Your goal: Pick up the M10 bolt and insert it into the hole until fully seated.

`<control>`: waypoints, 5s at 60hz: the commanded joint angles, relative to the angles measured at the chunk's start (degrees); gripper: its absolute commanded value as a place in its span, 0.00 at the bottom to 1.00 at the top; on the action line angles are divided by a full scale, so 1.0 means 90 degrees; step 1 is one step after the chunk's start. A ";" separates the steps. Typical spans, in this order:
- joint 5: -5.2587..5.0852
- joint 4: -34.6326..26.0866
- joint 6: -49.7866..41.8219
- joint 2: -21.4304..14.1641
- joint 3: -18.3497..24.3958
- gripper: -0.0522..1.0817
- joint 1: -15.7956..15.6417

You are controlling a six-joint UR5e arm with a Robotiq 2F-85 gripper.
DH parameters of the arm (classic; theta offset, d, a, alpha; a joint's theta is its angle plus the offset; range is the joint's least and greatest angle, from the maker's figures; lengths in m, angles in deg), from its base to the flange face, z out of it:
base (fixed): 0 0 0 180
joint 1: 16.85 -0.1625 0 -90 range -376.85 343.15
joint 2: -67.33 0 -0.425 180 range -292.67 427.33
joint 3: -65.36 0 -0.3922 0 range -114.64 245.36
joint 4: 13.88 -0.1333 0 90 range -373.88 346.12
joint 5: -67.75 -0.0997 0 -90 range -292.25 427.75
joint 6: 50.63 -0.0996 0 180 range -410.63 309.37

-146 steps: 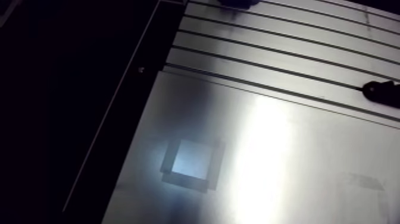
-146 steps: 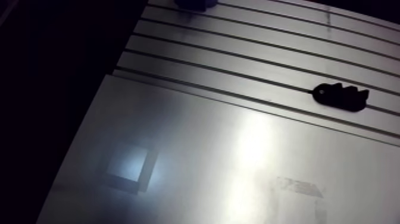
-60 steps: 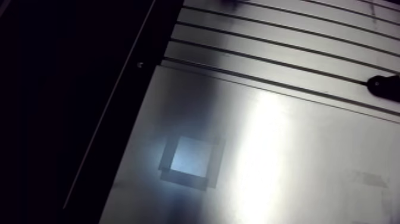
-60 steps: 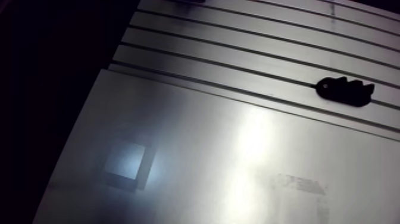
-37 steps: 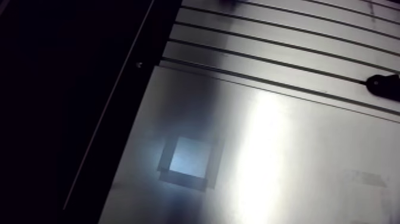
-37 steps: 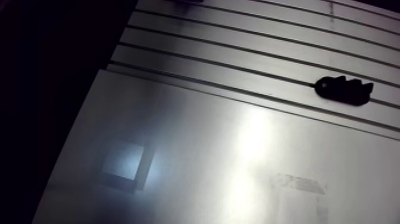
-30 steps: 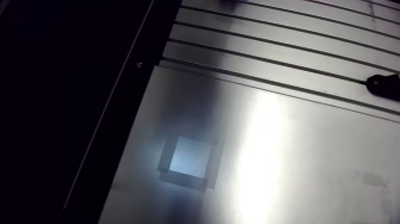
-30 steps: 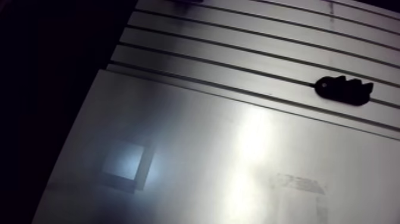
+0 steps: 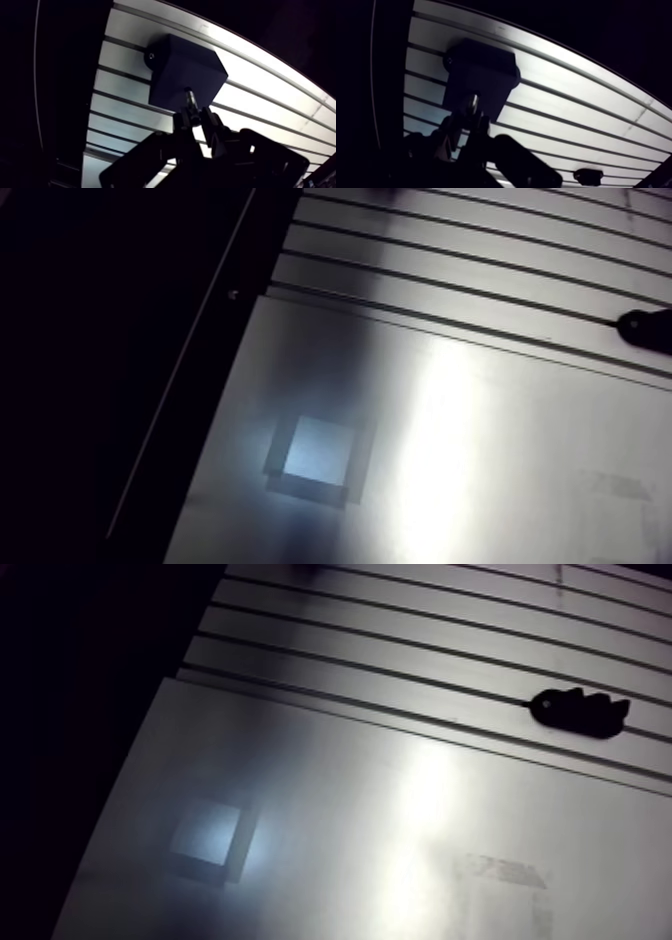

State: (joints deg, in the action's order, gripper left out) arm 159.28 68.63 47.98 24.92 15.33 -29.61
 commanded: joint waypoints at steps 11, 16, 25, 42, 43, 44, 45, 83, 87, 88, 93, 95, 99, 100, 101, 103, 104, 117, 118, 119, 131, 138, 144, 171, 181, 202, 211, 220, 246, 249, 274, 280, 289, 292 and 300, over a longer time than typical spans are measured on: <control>0.0001 0.0027 -0.0005 0.0012 -0.0001 1.00 0.0001; 0.0019 0.0027 -0.0005 0.0028 -0.0001 1.00 0.0009; 0.0069 0.0064 -0.0005 0.0090 -0.0001 1.00 0.0020; 0.0070 0.0066 0.0003 0.0100 -0.0001 1.00 0.0020; 0.0069 0.0066 0.0004 0.0100 0.0007 1.00 0.0020; 0.0069 0.0066 0.0004 0.0100 0.0008 1.00 0.0020; 0.0069 0.0066 0.0004 0.0100 0.0008 1.00 0.0020; 0.0069 0.0066 0.0004 0.0090 0.0009 1.00 0.0001; 0.0069 0.0066 0.0004 0.0090 0.0017 1.00 0.0001; 0.0069 0.0066 0.0004 0.0090 0.0017 1.00 0.0001; 0.0069 0.0066 0.0004 0.0090 0.0028 1.00 0.0001; 0.0069 0.0066 0.0004 0.0090 0.0019 1.00 0.0001; 0.0060 0.0066 0.0004 0.0090 0.0000 1.00 -0.0009; 0.0060 0.0066 0.0004 0.0090 0.0000 1.00 -0.0009; 0.0060 0.0066 0.0004 0.0090 -0.0009 1.00 -0.0017; 0.0060 0.0066 0.0004 0.0090 -0.0019 1.00 -0.0010; 0.0060 0.0066 0.0004 0.0090 -0.0019 1.00 -0.0010; 0.0069 0.0066 0.0004 0.0072 -0.0125 1.00 -0.0019; 0.0069 0.0066 0.0004 0.0062 -0.0136 1.00 -0.0019; 0.0069 0.0066 0.0004 0.0062 -0.0136 1.00 -0.0019; 0.0069 0.0066 0.0004 0.0051 -0.0138 1.00 -0.0019; 0.0069 0.0066 -0.0004 0.0042 -0.0148 1.00 -0.0019; 0.0069 0.0066 0.0004 0.0023 -0.0148 1.00 -0.0019; 0.0079 0.0066 -0.0017 0.0002 -0.0109 1.00 -0.0019; 0.0070 0.0066 -0.0007 -0.0008 -0.0138 1.00 -0.0029; 0.0069 0.0065 -0.0015 -0.0017 -0.0226 1.00 -0.0029; 0.0079 0.0066 -0.0015 -0.0009 -0.0216 1.00 -0.0019; 0.0089 0.0066 -0.0015 -0.0008 -0.0216 1.00 -0.0019; 0.0079 0.0066 -0.0024 0.0031 -0.0236 1.00 -0.0009; 0.0079 0.0066 -0.0025 0.0041 -0.0236 1.00 -0.0009; 0.0069 0.0074 -0.0025 0.0080 -0.0294 1.00 0.0001; 0.0069 0.0075 -0.0025 0.0080 -0.0294 1.00 0.0001; 0.0069 0.0075 -0.0035 0.0090 -0.0294 1.00 0.0001; 0.0078 0.0075 -0.0035 0.0090 -0.0294 0.99 0.0001; 0.0089 0.0066 -0.0014 0.0090 -0.0303 0.45 0.0001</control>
State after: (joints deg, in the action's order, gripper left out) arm 159.95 69.29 47.74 25.70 12.69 -29.61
